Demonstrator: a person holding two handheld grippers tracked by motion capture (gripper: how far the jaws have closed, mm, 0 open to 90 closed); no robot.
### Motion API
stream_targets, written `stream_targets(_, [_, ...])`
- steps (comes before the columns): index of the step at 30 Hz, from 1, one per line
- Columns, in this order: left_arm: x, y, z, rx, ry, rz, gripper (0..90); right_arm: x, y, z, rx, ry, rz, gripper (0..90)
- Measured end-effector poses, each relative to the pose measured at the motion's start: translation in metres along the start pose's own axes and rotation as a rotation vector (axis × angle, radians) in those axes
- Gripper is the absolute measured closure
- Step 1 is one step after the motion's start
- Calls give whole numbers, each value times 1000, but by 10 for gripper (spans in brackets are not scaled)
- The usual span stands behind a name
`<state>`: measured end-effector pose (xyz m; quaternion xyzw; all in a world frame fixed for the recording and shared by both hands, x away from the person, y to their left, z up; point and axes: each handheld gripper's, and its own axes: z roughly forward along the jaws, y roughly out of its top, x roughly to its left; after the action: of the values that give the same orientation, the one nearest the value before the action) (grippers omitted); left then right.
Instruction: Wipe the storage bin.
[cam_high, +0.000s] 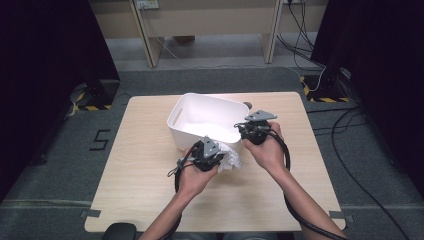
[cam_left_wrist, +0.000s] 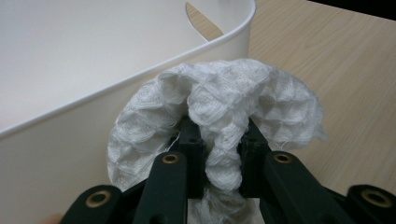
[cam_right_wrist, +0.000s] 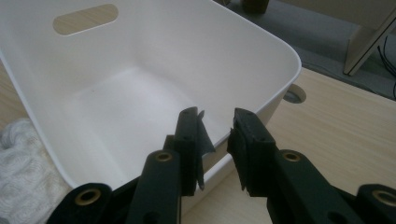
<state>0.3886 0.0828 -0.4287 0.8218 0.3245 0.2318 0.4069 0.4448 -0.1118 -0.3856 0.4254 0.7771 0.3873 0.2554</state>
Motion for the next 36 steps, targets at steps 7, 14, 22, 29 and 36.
stream_targets(7, [0, -2, 3, 0, 0, -4, 762, 0, 0, 0, -1, 1, 1, 726])
stream_targets(14, [0, -5, 6, 8, -2, 2, 762, 0, 0, 0, -2, 1, 3, 726])
stream_targets(22, [-1, -11, 11, 6, -5, -9, 761, 0, 0, 1, -3, 2, 1, 726])
stream_targets(29, [0, -13, 13, 12, -8, -11, 761, 0, 0, 1, -4, 3, 3, 726])
stream_targets(36, [-1, -17, 18, 25, -11, -11, 761, 0, 0, 1, -3, 0, 0, 727])
